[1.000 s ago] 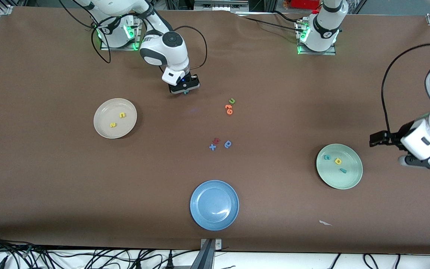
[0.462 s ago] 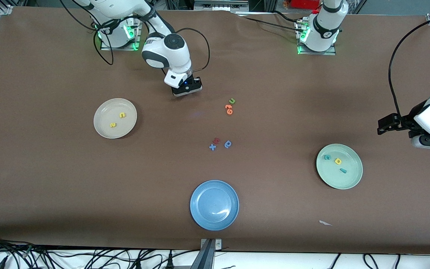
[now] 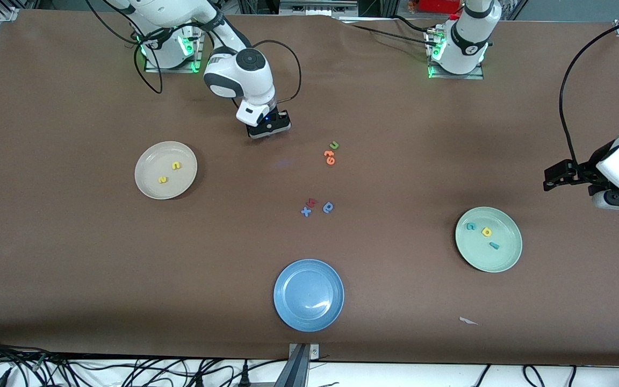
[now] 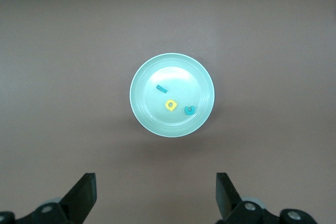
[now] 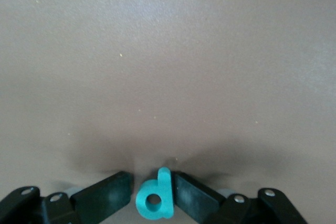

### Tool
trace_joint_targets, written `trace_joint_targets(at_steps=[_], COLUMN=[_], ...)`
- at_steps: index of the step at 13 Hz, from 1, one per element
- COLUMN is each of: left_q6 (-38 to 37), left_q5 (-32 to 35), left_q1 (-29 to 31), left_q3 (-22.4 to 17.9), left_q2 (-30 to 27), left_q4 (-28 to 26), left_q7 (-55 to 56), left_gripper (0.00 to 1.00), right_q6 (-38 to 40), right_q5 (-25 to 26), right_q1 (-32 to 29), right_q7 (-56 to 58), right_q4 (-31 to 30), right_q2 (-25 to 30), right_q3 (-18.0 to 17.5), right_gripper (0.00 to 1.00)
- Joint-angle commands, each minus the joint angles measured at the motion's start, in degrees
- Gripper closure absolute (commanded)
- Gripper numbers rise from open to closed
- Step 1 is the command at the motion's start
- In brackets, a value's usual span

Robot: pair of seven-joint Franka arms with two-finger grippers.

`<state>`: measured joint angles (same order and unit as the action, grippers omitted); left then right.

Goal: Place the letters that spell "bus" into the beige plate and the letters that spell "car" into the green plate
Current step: 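Carry the teal d onto the beige plate and open the right gripper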

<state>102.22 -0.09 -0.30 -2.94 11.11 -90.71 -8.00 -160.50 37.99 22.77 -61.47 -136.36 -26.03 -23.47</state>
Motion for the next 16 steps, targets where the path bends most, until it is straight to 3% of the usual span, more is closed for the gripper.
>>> trace_joint_targets(at_steps=[1, 6, 9, 16], left_q6=[1.1, 1.4, 1.3, 1.3], left_q5=[-0.4, -0.5, -0.5, -0.5], left_q1=[-0.2, -0.3, -0.2, -0.3], left_q3=[0.0, 0.0, 0.0, 0.0], left_q2=[-3.3, -5.1, -4.3, -3.9], left_q4=[-3.4, -5.4, -5.3, -5.3], left_q7=[0.4, 0.3, 0.2, 0.2], left_gripper=[0.0, 0.0, 0.0, 0.0], right_q6=[-0.7, -0.7, -0.7, 4.2], right_q5=[2.3, 2.3, 2.3, 2.7], right_q1=[-0.4, -0.4, -0.4, -1.9], right_q7=[-0.7, -0.7, -0.3, 0.9], right_q4=[-0.7, -0.5, -0.5, -1.5], right_q2=[-1.2, -1.1, -1.0, 7.0], right_q3=[0.7, 0.9, 0.9, 0.8], right_gripper=[0.64, 0.77, 1.0, 1.0])
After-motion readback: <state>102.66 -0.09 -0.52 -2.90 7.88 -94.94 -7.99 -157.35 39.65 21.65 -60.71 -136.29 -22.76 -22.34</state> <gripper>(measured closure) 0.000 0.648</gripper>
